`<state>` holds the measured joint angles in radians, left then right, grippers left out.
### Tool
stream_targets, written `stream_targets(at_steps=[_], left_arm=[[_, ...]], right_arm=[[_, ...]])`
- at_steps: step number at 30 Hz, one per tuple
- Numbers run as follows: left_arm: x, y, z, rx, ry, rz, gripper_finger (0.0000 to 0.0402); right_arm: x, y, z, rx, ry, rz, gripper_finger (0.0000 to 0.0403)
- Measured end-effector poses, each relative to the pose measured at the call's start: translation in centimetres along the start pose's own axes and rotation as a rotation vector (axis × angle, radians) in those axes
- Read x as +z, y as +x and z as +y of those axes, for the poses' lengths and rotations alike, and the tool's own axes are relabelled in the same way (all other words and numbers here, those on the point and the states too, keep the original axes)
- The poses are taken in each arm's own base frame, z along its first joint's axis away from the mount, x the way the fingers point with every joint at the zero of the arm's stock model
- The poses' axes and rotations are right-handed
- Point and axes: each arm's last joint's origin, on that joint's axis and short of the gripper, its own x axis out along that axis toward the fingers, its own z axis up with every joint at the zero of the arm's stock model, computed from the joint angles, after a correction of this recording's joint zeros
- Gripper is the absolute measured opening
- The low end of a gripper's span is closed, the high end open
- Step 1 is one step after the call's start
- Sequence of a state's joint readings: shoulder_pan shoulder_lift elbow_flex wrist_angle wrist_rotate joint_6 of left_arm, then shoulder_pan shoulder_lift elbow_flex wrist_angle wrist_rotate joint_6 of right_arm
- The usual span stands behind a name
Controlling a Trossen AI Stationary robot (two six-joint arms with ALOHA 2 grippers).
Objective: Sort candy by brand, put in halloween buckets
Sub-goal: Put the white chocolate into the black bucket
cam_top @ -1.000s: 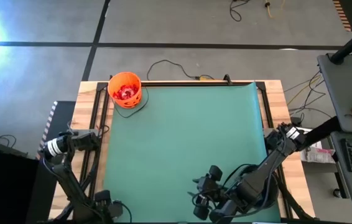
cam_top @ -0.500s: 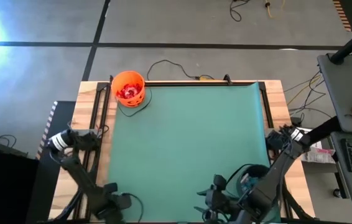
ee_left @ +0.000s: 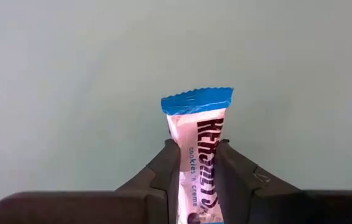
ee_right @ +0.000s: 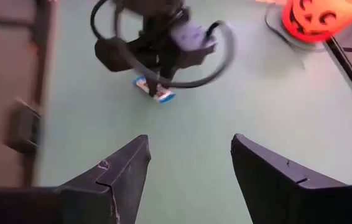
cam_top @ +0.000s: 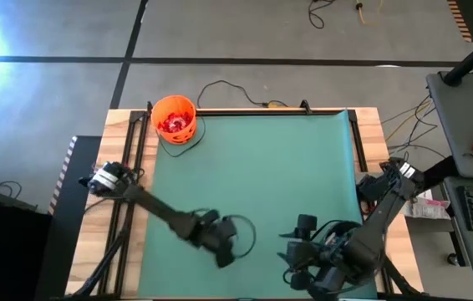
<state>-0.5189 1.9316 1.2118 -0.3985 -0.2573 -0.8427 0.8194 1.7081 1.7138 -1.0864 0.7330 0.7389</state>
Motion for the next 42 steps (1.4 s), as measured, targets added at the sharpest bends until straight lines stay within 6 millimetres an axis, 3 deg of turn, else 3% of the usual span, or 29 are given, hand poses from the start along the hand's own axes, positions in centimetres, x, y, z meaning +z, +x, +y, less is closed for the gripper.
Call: stream_targets(at_steps=[6,14,16,22,27,30,37,42], left_arm=[[3.4,2.6,1.7,-0.046,-0.020,-0.122,0.0067],[3.9,2.4,1.4,-0.092,0.041,-0.156,0.0063],[3.7,2.1,1.0,-0.096,0.065,-0.165,0.0063],[3.0,1.7,0.2,-0.103,0.155,-0.164,0.0063],[3.0,1.4,-0.1,-0.105,0.172,-0.184,0.0063],[3.0,1.4,0.0,-0.101,0.171,-0.185,0.0064],[3.1,1.3,0.1,-0.072,0.165,-0.204,0.0063],[3.2,1.0,0.0,-0.083,0.157,-0.219,0.0064]], right_arm=[[-2.5,4.7,-0.6,-0.017,-0.055,0.112,0.0219],[-5.6,10.9,-1.1,0.043,-0.065,0.057,0.0219],[-5.9,12.4,-1.9,0.075,0.049,0.066,0.0219],[-6.9,16.1,-5.3,0.056,0.656,0.196,0.0219],[-5.8,18.5,-6.6,0.352,1.001,0.260,0.0219],[-5.9,19.6,-6.9,0.472,1.117,0.272,0.0219],[-6.5,20.4,-7.1,0.452,1.206,0.288,0.0215],[-6.5,20.9,-7.1,0.425,1.219,0.266,0.0164]])
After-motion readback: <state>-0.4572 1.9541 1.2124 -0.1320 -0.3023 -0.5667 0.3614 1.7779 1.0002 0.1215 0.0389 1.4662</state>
